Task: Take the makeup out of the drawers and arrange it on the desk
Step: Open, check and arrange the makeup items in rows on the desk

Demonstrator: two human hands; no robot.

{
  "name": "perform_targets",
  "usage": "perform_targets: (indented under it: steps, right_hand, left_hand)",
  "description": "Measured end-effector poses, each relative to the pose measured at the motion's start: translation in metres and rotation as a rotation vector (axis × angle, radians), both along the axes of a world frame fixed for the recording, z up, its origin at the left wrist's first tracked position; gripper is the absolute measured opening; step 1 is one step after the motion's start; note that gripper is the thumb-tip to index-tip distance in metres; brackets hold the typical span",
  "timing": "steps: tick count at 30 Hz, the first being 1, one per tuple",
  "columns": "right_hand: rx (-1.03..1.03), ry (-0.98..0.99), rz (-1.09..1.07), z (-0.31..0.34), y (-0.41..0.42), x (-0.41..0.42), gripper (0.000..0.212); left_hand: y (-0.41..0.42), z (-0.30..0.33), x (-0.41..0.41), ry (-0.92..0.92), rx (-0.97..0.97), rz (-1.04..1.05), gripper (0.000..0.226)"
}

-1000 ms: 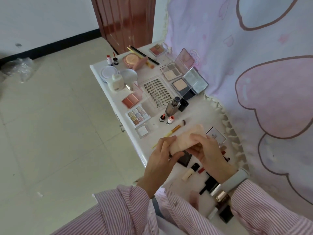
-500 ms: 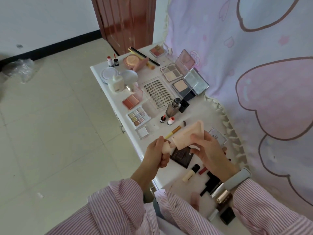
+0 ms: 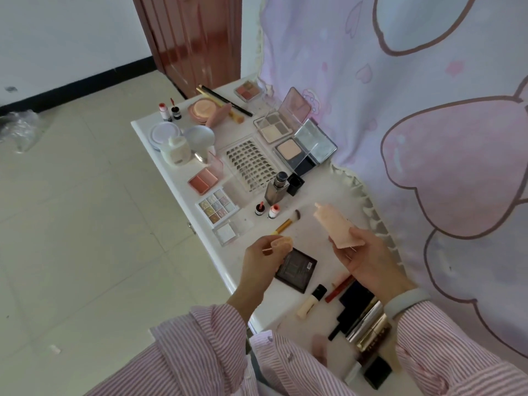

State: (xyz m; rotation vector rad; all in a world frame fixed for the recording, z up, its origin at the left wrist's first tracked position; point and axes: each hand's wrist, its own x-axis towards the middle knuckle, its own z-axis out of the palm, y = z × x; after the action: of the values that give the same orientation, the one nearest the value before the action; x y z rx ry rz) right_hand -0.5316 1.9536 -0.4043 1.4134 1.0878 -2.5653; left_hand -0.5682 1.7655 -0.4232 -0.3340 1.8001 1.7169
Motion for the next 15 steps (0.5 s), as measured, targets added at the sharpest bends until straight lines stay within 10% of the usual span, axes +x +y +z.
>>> perform_targets:
  steps: [11, 15]
  right_hand:
    - [0.607, -0.279, 0.155, -0.029, 0.040, -0.064, 0.011]
    - [0.770, -0.335, 0.235, -0.042, 0.049, -0.071, 0.032]
  left_hand:
    - [0.095, -0.021, -0.033, 0.640, -0.536, -0.265, 0.029]
    - [0.116, -0.028, -0.044, 0.723, -0.619, -0.290, 0.026]
